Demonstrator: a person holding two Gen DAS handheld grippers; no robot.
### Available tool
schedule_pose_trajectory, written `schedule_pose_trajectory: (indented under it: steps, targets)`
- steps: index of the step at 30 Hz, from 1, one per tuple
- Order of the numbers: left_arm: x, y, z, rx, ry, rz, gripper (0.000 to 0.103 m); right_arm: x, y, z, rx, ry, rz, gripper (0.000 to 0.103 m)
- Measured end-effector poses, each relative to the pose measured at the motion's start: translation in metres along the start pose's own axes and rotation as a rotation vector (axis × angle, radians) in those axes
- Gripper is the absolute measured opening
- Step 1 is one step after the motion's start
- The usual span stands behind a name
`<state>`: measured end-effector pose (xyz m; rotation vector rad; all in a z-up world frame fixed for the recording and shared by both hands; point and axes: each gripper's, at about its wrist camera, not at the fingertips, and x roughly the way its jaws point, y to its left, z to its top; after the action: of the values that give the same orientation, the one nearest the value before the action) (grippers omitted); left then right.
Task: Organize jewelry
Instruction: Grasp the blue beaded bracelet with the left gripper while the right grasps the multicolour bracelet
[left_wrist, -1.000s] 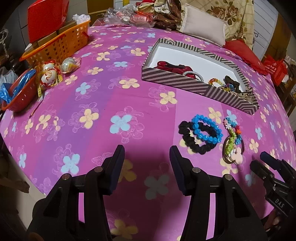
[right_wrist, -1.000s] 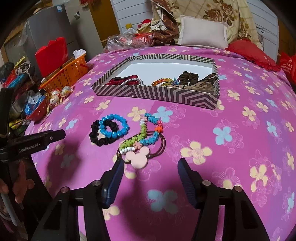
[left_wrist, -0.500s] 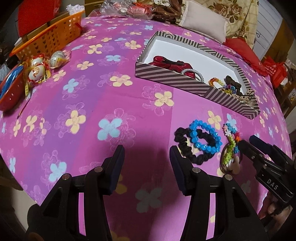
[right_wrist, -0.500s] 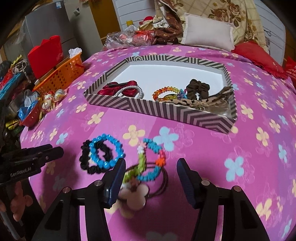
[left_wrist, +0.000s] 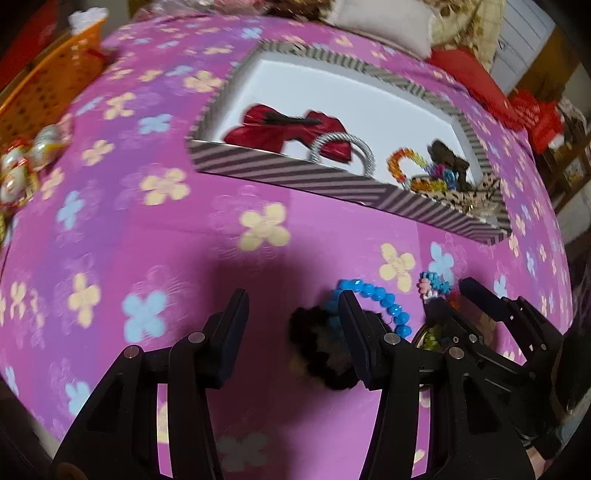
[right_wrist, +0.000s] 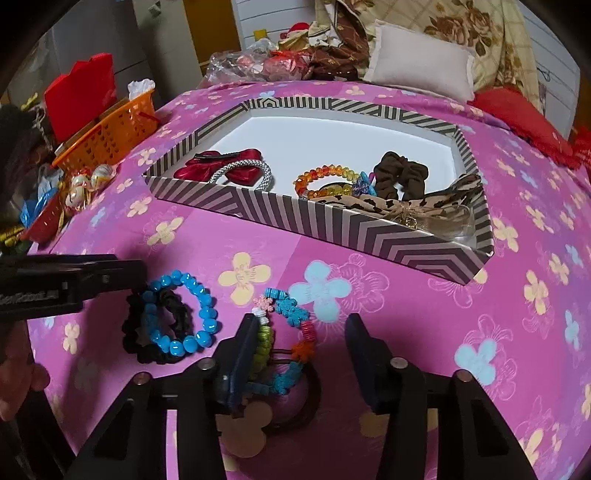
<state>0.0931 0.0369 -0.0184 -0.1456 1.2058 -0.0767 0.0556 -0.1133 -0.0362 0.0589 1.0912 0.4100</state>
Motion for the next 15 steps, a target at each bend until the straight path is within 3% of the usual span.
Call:
schedule_pose_trajectory:
  steps: [3, 12, 14, 15]
  targets:
    - [0.008, -0.006, 0.005, 0.039, 0.025, 0.005, 0.05, -0.001, -0.002, -0.001, -0.015, -0.002, 0.001, 0.03]
    - [0.021, -0.018, 0.011, 0.106, 0.038, 0.013, 0.049, 0.0, -0.004, -0.002, -0.021, -0.023, 0.01, 0.03]
    - [0.021, -0.019, 0.012, 0.115, 0.034, 0.005, 0.039, 0.0, -0.003, -0.002, -0.018, -0.025, 0.009, 0.03]
    - [0.021, -0.019, 0.012, 0.119, 0.036, 0.002, 0.027, 0.0, -0.003, -0.002, -0.016, -0.027, 0.011, 0.024]
